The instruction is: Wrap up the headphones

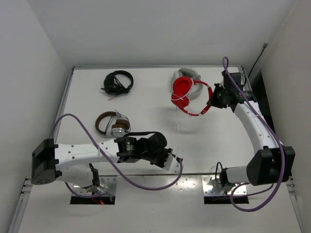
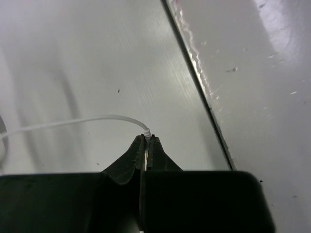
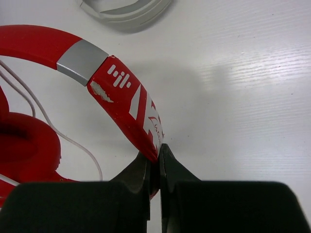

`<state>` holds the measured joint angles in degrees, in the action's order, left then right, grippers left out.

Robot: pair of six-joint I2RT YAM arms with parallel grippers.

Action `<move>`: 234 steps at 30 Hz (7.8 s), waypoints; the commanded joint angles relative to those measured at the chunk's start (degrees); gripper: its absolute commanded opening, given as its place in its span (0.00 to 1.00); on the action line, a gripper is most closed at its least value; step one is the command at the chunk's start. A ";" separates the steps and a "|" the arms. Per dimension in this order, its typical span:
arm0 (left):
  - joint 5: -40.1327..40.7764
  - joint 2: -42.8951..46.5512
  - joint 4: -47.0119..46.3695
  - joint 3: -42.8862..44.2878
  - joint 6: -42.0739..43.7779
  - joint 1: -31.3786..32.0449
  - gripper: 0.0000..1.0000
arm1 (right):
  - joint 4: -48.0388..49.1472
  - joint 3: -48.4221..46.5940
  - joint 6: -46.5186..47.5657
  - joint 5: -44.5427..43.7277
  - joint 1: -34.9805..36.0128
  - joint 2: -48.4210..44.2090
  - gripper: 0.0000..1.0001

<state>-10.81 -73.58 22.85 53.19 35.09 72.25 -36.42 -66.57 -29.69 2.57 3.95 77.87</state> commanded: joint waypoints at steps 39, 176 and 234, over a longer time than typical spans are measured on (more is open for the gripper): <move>0.61 -2.09 -5.10 -6.00 3.40 13.45 0.00 | 11.92 1.53 -12.51 26.82 -7.30 3.70 0.00; -34.20 -22.75 8.53 28.31 -39.66 -51.33 0.00 | -5.06 -0.49 18.80 28.37 5.99 -13.35 0.00; -47.11 -59.22 -76.99 8.33 -105.32 -36.04 0.07 | 19.54 16.73 -19.17 -5.55 -0.69 11.69 0.00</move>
<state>-53.45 -132.05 -51.37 60.64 -69.45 33.47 -28.88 -49.19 -44.99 0.78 4.19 89.41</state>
